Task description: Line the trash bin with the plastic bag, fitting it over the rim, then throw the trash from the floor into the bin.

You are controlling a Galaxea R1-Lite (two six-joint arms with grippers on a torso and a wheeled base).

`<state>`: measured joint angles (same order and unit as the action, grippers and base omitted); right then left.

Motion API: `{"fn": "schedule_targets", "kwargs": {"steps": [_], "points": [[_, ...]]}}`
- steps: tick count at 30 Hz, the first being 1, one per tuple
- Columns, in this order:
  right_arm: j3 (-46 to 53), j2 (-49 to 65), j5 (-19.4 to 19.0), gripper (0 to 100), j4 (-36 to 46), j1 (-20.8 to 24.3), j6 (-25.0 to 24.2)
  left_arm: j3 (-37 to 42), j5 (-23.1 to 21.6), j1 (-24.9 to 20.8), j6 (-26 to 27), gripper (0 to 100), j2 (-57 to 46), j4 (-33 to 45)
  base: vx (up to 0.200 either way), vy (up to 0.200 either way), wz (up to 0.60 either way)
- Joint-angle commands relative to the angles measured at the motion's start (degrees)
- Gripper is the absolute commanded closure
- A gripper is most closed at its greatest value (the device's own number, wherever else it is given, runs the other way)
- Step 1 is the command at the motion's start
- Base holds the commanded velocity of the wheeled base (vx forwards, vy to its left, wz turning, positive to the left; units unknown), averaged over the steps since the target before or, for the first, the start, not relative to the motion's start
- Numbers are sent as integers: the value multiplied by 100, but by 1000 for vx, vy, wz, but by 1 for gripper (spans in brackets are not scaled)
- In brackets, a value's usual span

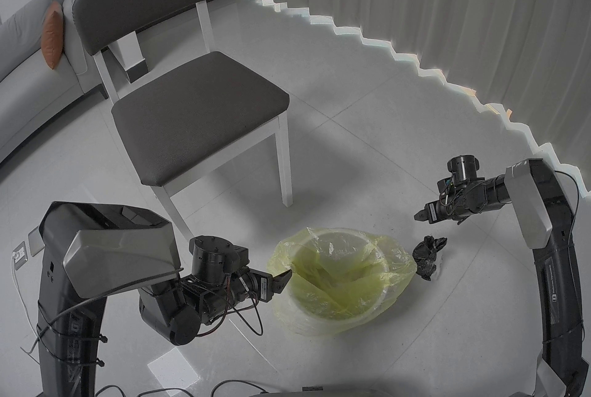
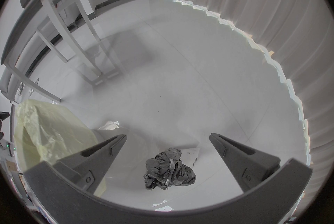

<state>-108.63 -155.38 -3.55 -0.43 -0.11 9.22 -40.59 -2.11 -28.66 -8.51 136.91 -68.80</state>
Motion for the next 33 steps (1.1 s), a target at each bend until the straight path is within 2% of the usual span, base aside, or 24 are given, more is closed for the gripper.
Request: {"fn": "schedule_targets", "kwargs": {"steps": [1, 8, 17, 26, 27, 33], "points": [[-238, -476, -6, 0, 25, -51, 1, 16, 9, -8, -2, 0, 99, -10, 0, 0, 0], [-361, -607, -6, 0, 192, -103, 28, 8, 26, -17, 16, 0, 319, -335, 0, 0, 0], [-545, -713, 30, 0, 728, -112, 63, 8, 26, -8, 25, 0, 362, -362, 0, 0, 0], [-572, -862, 56, 0, 755, -112, 80, -27, 26, 1, 16, 0, 362, -362, 0, 0, 0], [-589, -880, 56, 100, 746, -112, 72, -27, 26, 1, 25, 0, 362, -362, 0, 0, 0], [-519, -792, 82, 100, 895, -121, 63, -10, 26, 10, 25, 0, 362, -362, 0, 0, 0]]}}
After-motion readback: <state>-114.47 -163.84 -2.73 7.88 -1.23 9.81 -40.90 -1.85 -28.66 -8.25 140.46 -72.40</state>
